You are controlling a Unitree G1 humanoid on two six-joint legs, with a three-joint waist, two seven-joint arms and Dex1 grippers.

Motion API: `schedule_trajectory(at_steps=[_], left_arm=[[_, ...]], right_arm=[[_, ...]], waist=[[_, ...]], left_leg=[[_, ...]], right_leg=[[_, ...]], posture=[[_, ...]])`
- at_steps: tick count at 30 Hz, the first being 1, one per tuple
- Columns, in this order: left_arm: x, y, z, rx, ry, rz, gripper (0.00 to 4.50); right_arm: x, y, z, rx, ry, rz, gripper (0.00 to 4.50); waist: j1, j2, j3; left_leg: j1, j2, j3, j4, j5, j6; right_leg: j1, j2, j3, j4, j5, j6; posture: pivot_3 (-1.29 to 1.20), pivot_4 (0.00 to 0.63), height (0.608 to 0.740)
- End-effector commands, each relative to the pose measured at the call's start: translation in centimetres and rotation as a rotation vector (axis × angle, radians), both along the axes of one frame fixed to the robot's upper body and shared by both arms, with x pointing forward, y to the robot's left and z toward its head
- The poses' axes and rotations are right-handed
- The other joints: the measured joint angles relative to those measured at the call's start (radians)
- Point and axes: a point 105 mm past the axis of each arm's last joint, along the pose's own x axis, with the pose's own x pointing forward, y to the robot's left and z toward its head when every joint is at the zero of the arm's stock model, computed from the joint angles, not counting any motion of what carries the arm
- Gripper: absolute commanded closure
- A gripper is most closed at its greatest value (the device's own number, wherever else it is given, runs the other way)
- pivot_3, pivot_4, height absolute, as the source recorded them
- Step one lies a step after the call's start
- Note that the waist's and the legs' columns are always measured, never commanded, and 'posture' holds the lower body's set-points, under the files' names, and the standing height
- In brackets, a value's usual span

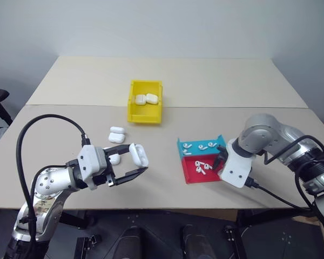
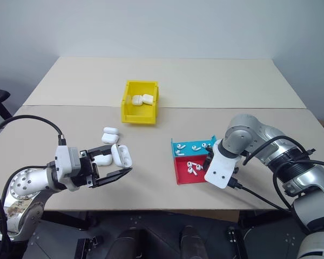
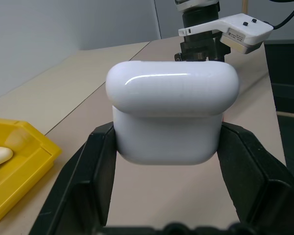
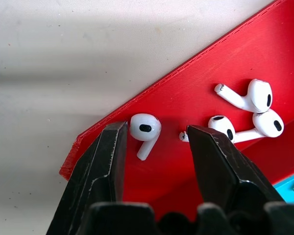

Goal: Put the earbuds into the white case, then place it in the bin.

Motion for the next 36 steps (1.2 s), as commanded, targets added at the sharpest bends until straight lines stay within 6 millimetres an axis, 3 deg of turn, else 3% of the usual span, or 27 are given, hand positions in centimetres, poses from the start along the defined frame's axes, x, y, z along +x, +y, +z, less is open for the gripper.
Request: schedule_trajectory(at_steps=[1,23,28,36], left_arm=[[-0.42,-0.3,0.63,0.012,-0.024,-0.015,1.72],[-0.26,-0.34,0.74,0.014,-0.03,-0.009,1.72],[-0.3,-0.38,0.68,0.016,-0.026,-0.014,1.72],[-0.36,-0.43,0.63,0.016,-0.023,-0.015,1.72]], right_arm=[[-0.39,-0.47,0.31,-0.038,0.004,0.019,2.71],[-0.18,-0.58,0.02,-0.048,-0.003,0.009,2.71],[-0.23,-0.58,-0.08,-0.045,0.001,0.012,3.92],[-0.13,-0.42,-0.1,-0.033,-0.009,0.011,3.93]], waist=[[0.0,0.0,0.0],[0.0,0.0,0.0],[0.0,0.0,0.0],[0.0,0.0,0.0]], left_leg=[[0.0,0.0,0.0,0.0,0.0,0.0],[0.0,0.0,0.0,0.0,0.0,0.0],[0.0,0.0,0.0,0.0,0.0,0.0],[0.0,0.0,0.0,0.0,0.0,0.0]], right_leg=[[0.0,0.0,0.0,0.0,0.0,0.0],[0.0,0.0,0.0,0.0,0.0,0.0],[0.0,0.0,0.0,0.0,0.0,0.0],[0.0,0.0,0.0,0.0,0.0,0.0]], posture=[[0.0,0.15,0.74],[0.0,0.15,0.74],[0.0,0.15,0.74],[0.0,0.15,0.74]])
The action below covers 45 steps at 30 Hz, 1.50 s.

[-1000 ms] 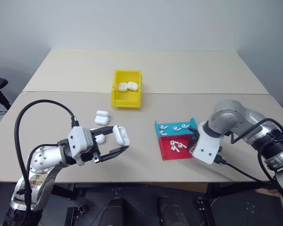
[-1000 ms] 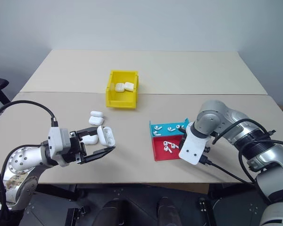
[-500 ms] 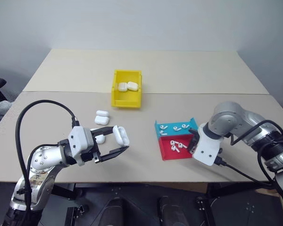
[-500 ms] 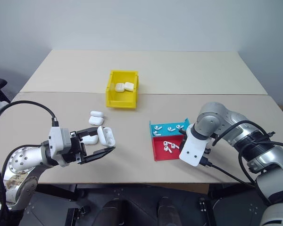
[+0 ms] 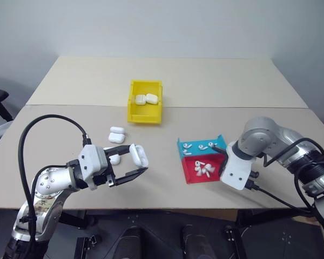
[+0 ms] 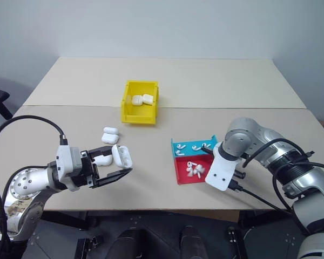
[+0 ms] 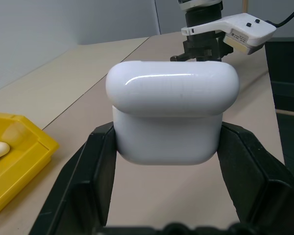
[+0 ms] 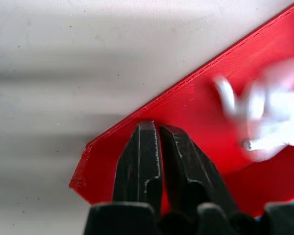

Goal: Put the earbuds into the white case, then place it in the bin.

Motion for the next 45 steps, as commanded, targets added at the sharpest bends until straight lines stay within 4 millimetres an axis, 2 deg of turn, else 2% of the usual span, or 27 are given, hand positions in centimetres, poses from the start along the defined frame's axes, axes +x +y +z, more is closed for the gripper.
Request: schedule_trajectory(at_steps=[1,14,19,26,30,34,42,45], left_arm=[[-0.4,-0.5,0.9,0.006,-0.043,-0.02,1.72],[-0.4,-0.5,0.9,-0.001,-0.039,-0.016,1.72],[-0.5,-0.6,0.7,0.003,-0.031,-0.021,1.72],[-0.8,-0.7,0.5,-0.003,-0.023,-0.018,1.72],[-0.9,-0.9,0.4,-0.013,-0.013,-0.015,1.72],[-0.9,-1.4,-0.1,-0.021,0.004,-0.026,1.72],[-0.8,-1.8,-0.3,-0.027,0.013,-0.043,1.72],[-0.8,-1.6,-0.4,-0.025,0.015,-0.032,1.72]], right_arm=[[0.1,-0.1,0.7,-0.011,-0.022,0.018,3.93],[-0.3,1.0,3.7,0.11,-0.058,-0.043,3.93],[-1.5,1.6,5.5,0.256,0.039,-0.251,3.93],[-3.9,1.9,6.0,0.434,0.184,-0.564,3.93],[-4.7,1.7,5.8,0.488,0.178,-0.745,3.93],[-4.4,1.4,5.0,0.521,0.132,-0.934,3.1],[-4.9,1.8,3.2,0.51,0.116,-1.067,3.1],[-5.2,2.0,2.8,0.519,0.142,-1.111,2.53]], waist=[[0.0,0.0,0.0],[0.001,0.0,0.0],[0.003,0.0,0.0],[0.007,0.0,0.0],[0.007,0.0,0.0],[0.005,0.0,0.0],[0.006,0.0,0.0],[0.006,0.0,0.0]], left_leg=[[0.0,0.0,0.0,0.0,0.0,0.0],[0.0,0.0,0.0,0.0,0.0,0.0],[0.0,0.0,0.0,0.0,0.0,0.0],[-0.001,0.0,-0.001,0.0,0.0,0.0],[-0.001,0.0,-0.001,0.0,0.0,0.0],[-0.001,0.0,0.0,0.0,0.0,0.0],[-0.002,0.0,0.0,0.0,0.0,0.0],[-0.002,0.0,0.0,0.0,0.0,0.0]], right_leg=[[0.0,0.0,0.0,0.0,0.0,0.0],[0.0,0.0,0.0,0.0,0.0,0.0],[0.0,0.0,0.0,0.0,0.0,0.0],[0.0,0.0,0.0,0.0,0.0,0.0],[0.0,0.0,0.0,0.0,0.0,0.0],[-0.001,0.0,0.0,0.0,0.0,0.0],[-0.001,0.0,0.0,-0.001,-0.001,0.001],[-0.001,0.0,0.0,-0.001,-0.001,0.001]], posture=[[0.0,0.15,0.74],[0.0,0.15,0.74],[0.0,0.15,0.74],[0.0,0.15,0.74],[0.0,0.15,0.74],[0.0,0.15,0.74],[0.0,0.15,0.74],[0.0,0.15,0.74]])
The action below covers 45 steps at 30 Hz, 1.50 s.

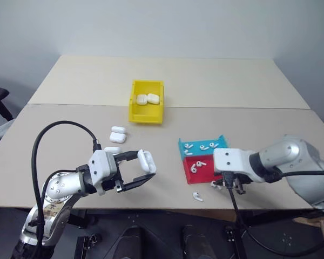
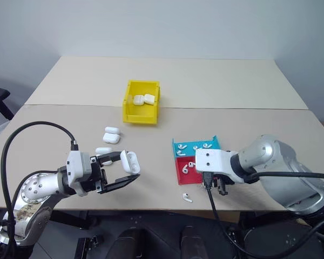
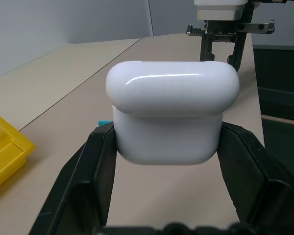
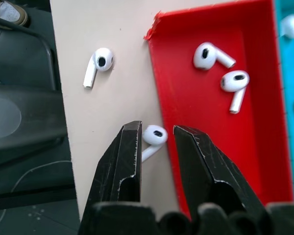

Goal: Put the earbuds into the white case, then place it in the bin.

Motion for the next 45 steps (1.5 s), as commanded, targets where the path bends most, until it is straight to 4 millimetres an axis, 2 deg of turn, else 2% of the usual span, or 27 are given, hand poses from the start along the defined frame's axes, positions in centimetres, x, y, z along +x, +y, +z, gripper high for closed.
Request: schedule_trajectory(at_steps=[1,2,5,6,7,10,17,39,40,45], left_arm=[[-0.1,0.0,0.6,-0.004,-0.026,0.002,1.72],[-0.1,0.1,0.6,-0.003,-0.023,0.008,1.72],[-0.2,0.2,0.4,0.0,-0.021,0.016,1.72],[-0.3,0.2,0.4,0.0,-0.019,0.016,1.72],[-0.3,0.1,0.4,0.0,-0.019,0.016,1.72],[-0.3,0.2,0.3,0.006,-0.015,0.018,1.72],[-0.2,0.1,0.1,0.011,-0.014,0.018,1.72],[-0.1,-0.2,-0.1,0.012,-0.007,0.018,1.72],[-0.1,-0.2,-0.1,0.012,-0.007,0.019,1.72],[-0.2,-0.2,-0.1,0.01,-0.006,0.022,1.72]], right_arm=[[-0.3,0.6,0.4,0.024,-0.009,-0.024,2.31],[-0.3,0.6,0.2,0.023,-0.009,-0.034,1.92],[-0.1,0.3,-0.8,-0.001,-0.024,-0.07,1.92],[-0.1,0.5,-0.9,0.009,-0.02,-0.079,1.66],[0.0,0.6,-1.0,0.018,-0.02,-0.088,1.63],[-0.1,0.8,-1.1,0.022,-0.013,-0.091,1.63],[0.6,-0.5,-2.1,-0.02,-0.011,-0.203,1.63],[0.6,0.0,-3.0,0.0,0.047,-0.27,1.63],[0.7,0.0,-3.1,-0.001,0.045,-0.273,2.0],[0.7,0.0,-3.1,-0.002,0.041,-0.27,2.0]], waist=[[-0.001,0.0,0.0],[-0.001,0.0,0.0],[-0.001,0.0,0.0],[-0.001,0.0,0.0],[-0.001,0.0,0.0],[0.0,0.0,0.0],[0.0,0.0,0.0],[-0.001,0.0,0.0],[-0.001,0.0,0.0],[-0.001,0.0,0.0]], left_leg=[[0.0,0.0,0.0,0.0,0.0,0.0],[0.0,0.0,0.0,0.0,0.0,0.0],[0.0,0.0,0.0,0.0,0.0,0.0],[0.0,0.0,0.0,0.0,0.0,0.0],[0.0,0.0,0.0,0.0,0.0,0.0],[0.0,0.0,0.0,0.0,0.0,0.0],[0.0,0.0,0.0,0.0,0.0,0.0],[0.0,0.0,0.0,0.0,0.0,0.0],[0.0,0.0,0.0,0.0,0.0,0.0],[0.0,0.0,0.0,0.0,0.0,0.0]], right_leg=[[0.0,0.0,0.0,0.0,0.0,0.0],[0.0,0.0,0.0,0.0,0.0,0.0],[0.0,0.0,0.0,0.0,0.0,0.0],[0.0,0.0,0.0,-0.001,0.0,0.0],[0.0,0.0,0.0,-0.001,0.0,0.0],[0.0,0.0,0.0,-0.001,0.0,0.0],[0.0,0.0,0.0,-0.001,0.0,0.0],[0.0,0.0,0.0,-0.001,0.0,0.0],[0.0,0.0,0.0,-0.001,0.0,0.0],[0.0,0.0,0.0,-0.001,0.0,0.0]], posture=[[0.0,0.15,0.74],[0.0,0.15,0.74],[0.0,0.15,0.74],[0.0,0.15,0.74],[0.0,0.15,0.74],[0.0,0.15,0.74],[0.0,0.15,0.74],[0.0,0.15,0.74],[0.0,0.15,0.74],[0.0,0.15,0.74]])
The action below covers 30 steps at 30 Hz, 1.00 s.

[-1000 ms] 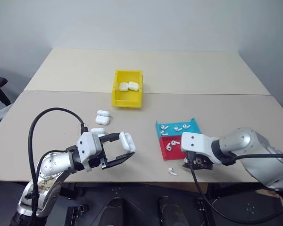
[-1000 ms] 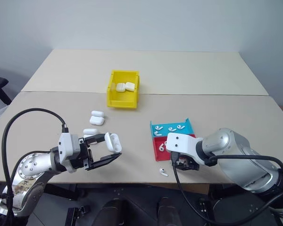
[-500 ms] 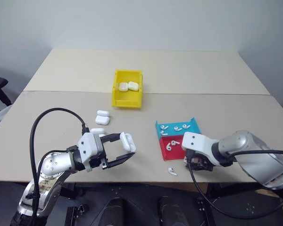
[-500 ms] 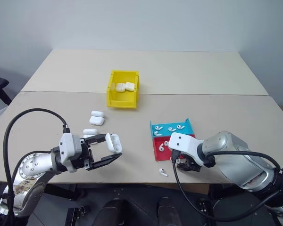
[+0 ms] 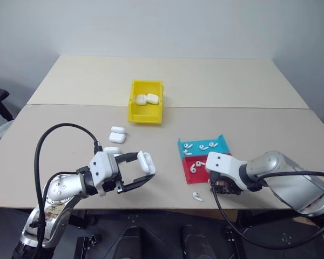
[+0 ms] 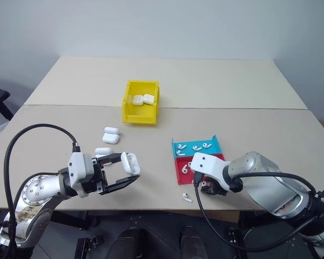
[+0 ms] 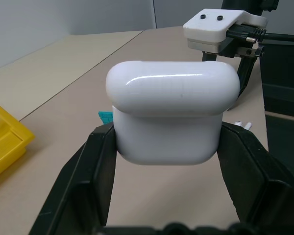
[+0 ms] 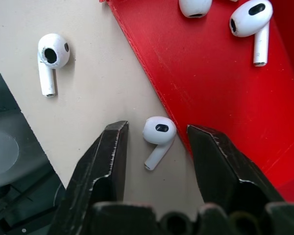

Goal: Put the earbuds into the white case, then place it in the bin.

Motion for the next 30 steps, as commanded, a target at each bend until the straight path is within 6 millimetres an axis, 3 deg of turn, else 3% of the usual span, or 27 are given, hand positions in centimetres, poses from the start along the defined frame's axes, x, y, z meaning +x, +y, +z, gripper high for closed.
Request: schedule_trajectory(at_steps=[1,9,13,30], left_arm=[[-0.27,-0.33,0.53,-0.004,-0.025,-0.007,1.72],[-0.26,-0.34,0.47,-0.005,-0.023,-0.004,1.72],[-0.22,-0.34,0.46,-0.006,-0.021,-0.001,1.72],[-0.21,-0.34,0.5,-0.006,-0.027,-0.005,1.72]], right_arm=[[0.12,0.12,0.3,0.0,-0.011,0.012,2.0],[0.2,0.11,0.29,-0.007,-0.018,0.02,2.0],[0.23,-0.05,0.12,-0.015,-0.021,0.018,2.86],[0.56,0.0,0.64,-0.012,-0.064,0.024,2.86]], waist=[[0.0,0.0,0.0],[0.0,0.0,0.0],[0.0,0.0,0.0],[0.0,-0.001,-0.001]], left_leg=[[0.0,0.0,0.0,0.0,0.0,0.0],[0.0,0.0,0.0,0.0,0.0,0.0],[0.0,0.0,0.0,0.0,0.0,0.0],[0.0,0.0,0.0,0.0,0.0,0.0]], right_leg=[[0.0,0.0,0.0,0.0,0.0,0.0],[0.0,0.0,0.0,0.0,0.0,0.0],[0.0,0.0,0.0,0.0,0.0,0.0],[0.0,0.0,0.0,-0.001,0.0,0.0]], posture=[[0.0,0.15,0.74],[0.0,0.15,0.74],[0.0,0.15,0.74],[0.0,0.15,0.74]])
